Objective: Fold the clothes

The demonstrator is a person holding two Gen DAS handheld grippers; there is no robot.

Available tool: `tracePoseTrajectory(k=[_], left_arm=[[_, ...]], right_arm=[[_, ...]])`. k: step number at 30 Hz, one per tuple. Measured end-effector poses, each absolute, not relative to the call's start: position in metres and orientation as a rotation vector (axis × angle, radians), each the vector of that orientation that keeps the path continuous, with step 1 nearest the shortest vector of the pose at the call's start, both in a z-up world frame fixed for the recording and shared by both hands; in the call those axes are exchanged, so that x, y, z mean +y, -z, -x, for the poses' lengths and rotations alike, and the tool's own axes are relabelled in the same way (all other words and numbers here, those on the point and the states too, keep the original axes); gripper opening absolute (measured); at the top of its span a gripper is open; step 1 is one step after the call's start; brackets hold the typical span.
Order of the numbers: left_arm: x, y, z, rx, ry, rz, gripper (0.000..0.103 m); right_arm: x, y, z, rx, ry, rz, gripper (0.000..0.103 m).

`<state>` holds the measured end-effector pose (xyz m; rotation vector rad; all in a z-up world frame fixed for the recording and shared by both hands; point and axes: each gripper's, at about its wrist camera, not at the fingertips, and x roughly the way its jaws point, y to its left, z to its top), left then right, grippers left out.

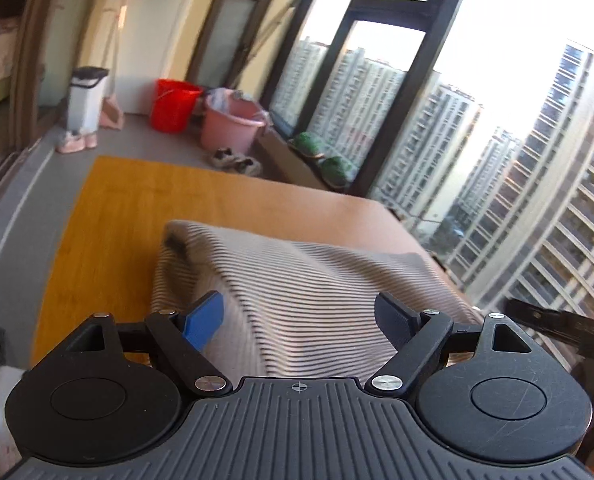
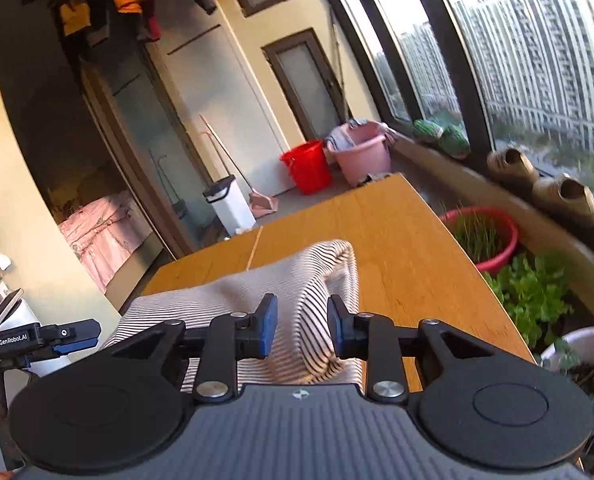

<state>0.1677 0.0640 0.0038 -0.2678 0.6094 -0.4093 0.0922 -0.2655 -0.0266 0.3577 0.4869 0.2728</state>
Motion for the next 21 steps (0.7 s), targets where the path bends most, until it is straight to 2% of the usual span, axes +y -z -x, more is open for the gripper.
tracePoseTrajectory(k=[2, 4, 6, 10, 15, 21], left_arm=[[0.043, 0.004, -0.176, 0.651, 0.464, 0.234, 0.094], [0.03, 0.022, -0.189, 0.726, 0.421, 0.174, 0.094], [0.031, 0.03, -0.192, 0.742, 0.405, 0.138, 0.091], [0.029, 0.034, -0.194, 0.749, 0.395, 0.103, 0.091], [0.024, 0.036, -0.193, 0.732, 0.393, 0.09, 0.095], [0.017, 0.043, -0.181, 0.668, 0.407, 0.032, 0.101]], right_arm=[[-0.25, 0.029, -0.102, 0.487, -0.329, -0.315, 0.029], [-0.236, 0.043, -0.12, 0.539, -0.344, -0.255, 0.04], [-0.23, 0.064, -0.134, 0.621, -0.292, -0.202, 0.04], [-0.233, 0.067, -0.128, 0.609, -0.301, -0.201, 0.04], [-0.237, 0.07, -0.12, 0.595, -0.312, -0.199, 0.04], [-0.233, 0.071, -0.118, 0.591, -0.312, -0.193, 0.046]])
